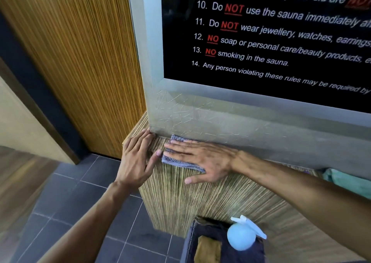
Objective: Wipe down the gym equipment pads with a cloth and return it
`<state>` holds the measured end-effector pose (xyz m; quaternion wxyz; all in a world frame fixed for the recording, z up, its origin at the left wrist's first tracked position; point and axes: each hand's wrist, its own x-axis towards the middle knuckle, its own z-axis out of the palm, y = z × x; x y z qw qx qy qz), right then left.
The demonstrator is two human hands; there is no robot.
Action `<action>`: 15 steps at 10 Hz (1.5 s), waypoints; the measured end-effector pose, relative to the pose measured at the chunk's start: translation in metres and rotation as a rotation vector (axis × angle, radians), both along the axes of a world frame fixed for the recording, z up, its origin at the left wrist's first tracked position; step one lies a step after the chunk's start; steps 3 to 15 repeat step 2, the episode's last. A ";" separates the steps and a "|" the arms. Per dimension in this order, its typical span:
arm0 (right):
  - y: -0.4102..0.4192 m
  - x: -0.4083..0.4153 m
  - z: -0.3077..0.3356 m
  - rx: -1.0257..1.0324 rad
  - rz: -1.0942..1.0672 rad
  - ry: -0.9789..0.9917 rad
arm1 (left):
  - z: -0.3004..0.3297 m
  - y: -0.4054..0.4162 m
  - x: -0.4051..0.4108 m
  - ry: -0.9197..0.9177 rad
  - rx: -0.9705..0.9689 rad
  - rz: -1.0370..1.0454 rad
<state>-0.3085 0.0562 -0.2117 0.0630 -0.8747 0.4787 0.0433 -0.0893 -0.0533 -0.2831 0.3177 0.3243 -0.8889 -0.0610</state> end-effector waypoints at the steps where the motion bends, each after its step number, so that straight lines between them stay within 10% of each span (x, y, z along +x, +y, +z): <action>1: 0.002 0.001 0.002 -0.011 -0.012 0.028 | 0.007 -0.006 0.004 -0.043 0.023 -0.040; 15: 0.021 -0.001 0.018 -0.154 -0.135 -0.032 | 0.021 0.006 0.016 -0.079 0.089 -0.100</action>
